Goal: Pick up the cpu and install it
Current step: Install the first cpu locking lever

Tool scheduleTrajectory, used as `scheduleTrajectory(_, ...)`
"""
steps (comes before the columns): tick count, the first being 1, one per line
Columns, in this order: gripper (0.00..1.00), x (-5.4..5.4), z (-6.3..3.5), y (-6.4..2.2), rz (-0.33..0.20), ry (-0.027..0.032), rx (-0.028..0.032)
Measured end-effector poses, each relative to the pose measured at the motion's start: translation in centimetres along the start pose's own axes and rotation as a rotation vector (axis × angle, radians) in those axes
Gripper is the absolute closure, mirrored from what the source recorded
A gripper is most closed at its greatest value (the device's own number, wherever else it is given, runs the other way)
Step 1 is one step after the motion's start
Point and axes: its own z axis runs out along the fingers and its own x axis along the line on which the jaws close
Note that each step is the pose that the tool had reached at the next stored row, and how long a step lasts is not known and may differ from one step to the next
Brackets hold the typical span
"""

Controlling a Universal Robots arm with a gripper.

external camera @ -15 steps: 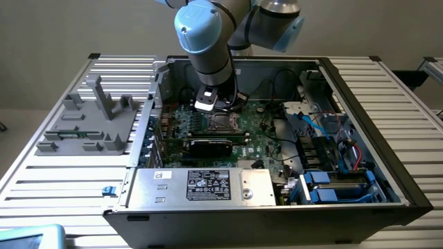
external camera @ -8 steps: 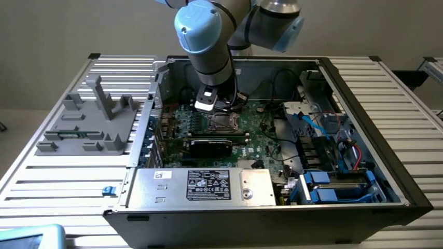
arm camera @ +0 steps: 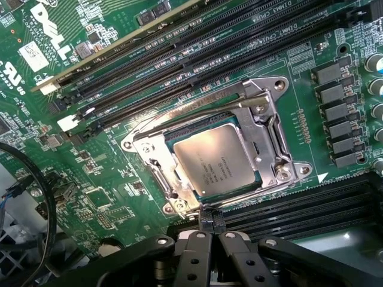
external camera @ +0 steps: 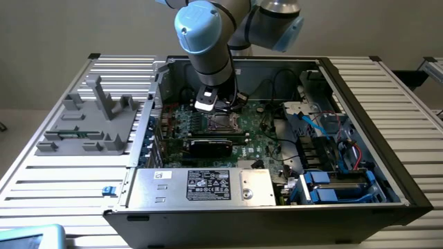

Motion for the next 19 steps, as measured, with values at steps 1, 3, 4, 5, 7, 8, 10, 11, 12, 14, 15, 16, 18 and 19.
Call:
scheduleTrajectory(1, 0.89, 0.0, 0.01, 0.0, 0.0, -0.0001, 0.0002)
scheduleTrajectory(3, 0.89, 0.0, 0.03, -0.02, 0.0, -0.0001, 0.0004)
scheduleTrajectory(4, 0.89, 0.0, 0.05, -0.03, 0.0, -0.0001, 0.0005)
scheduleTrajectory(5, 0.89, 0.0, 0.06, -0.05, 0.0, -0.0001, 0.0005)
scheduleTrajectory(7, 0.89, -0.1, 0.08, -0.09, 0.0, -0.0003, 0.0007)
scheduleTrajectory(8, 0.89, -0.1, 0.09, -0.1, 0.0, -0.0003, 0.0008)
scheduleTrajectory(10, 0.89, -0.1, 0.11, -0.14, 0.0, -0.0004, 0.0012)
scheduleTrajectory(11, 0.89, -0.1, 0.12, -0.16, 0.0, -0.0004, 0.0014)
scheduleTrajectory(12, 0.89, -0.1, 0.13, -0.17, 0.001, -0.0004, 0.0016)
scheduleTrajectory(14, 0.89, -0.1, 0.1, -0.19, 0.001, -0.0003, 0.0017)
scheduleTrajectory(15, 0.89, -0.1, -0.04, -0.26, 0.001, -0.0003, 0.0021)
scheduleTrajectory(16, 0.89, -0.1, -0.23, -0.36, 0.001, -0.0003, 0.0028)
scheduleTrajectory(18, 0.89, 0.0, -0.86, -0.6, 0.001, -0.0005, 0.0016)
scheduleTrajectory(19, 0.89, 0.0, -1.22, -0.75, 0.001, -0.001, 0.0013)
